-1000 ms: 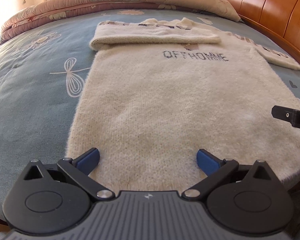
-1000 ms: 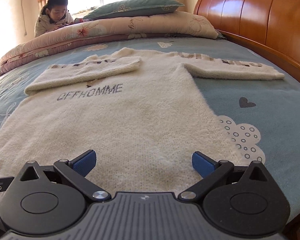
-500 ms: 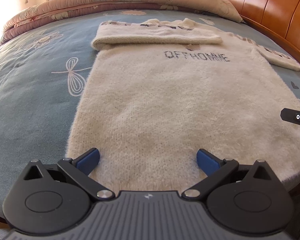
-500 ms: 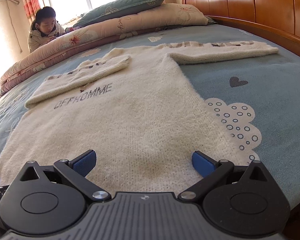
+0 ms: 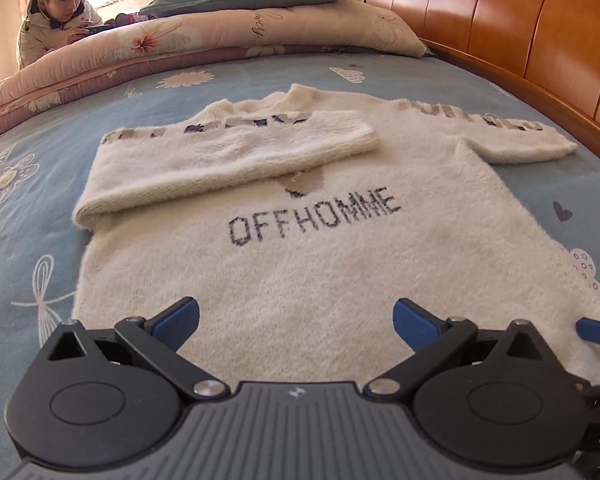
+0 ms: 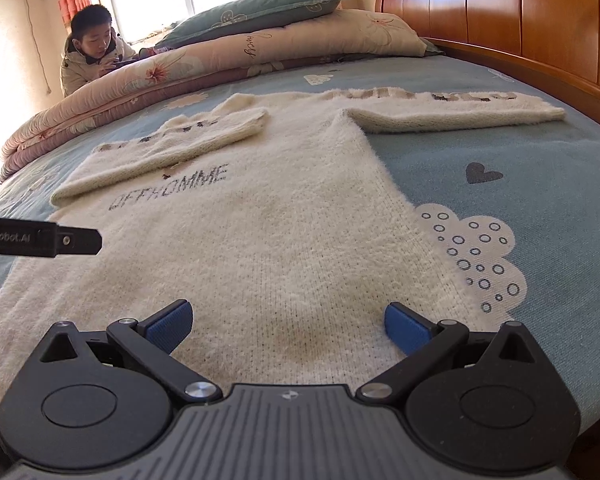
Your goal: Fold clothes
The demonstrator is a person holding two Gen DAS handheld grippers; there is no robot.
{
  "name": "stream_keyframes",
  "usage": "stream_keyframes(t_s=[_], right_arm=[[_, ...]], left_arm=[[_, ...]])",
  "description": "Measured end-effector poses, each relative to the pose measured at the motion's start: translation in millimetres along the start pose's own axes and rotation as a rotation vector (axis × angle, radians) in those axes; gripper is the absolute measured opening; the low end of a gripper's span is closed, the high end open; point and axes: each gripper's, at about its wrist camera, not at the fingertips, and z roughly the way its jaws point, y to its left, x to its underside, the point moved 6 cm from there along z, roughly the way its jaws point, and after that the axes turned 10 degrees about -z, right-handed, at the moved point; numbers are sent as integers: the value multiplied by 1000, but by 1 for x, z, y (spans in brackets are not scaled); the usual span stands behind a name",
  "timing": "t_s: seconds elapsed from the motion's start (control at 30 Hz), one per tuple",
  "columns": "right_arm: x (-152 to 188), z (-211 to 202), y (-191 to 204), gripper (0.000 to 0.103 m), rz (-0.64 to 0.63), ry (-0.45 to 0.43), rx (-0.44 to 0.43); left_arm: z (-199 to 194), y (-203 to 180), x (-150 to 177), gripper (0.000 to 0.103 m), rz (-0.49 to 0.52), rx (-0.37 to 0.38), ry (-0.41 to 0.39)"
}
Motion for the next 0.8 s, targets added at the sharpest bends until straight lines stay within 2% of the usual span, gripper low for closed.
stream_keyframes(t_s=[0.1, 0.2, 0.27, 0.43, 0.63, 0.8], right_arm=[[0, 1, 0, 103, -14, 0, 1], [0, 1, 0, 103, -24, 0, -1], [-1, 1, -1, 103, -19, 1, -7], [-1, 1, -2, 103, -8, -1, -15], [1, 2, 3, 103, -43, -3, 9], [4, 5, 8, 103, -109, -12, 47]], left_arm=[[21, -15, 3, 102, -8, 28, 47], [26, -28, 26, 102, 34, 64, 70], [17, -33, 41, 102, 78, 49, 30], [-5, -20, 54, 102, 35, 113, 48], [-8, -25, 47, 102, 109, 102, 83], [-2, -30, 16, 102, 130, 147, 8]])
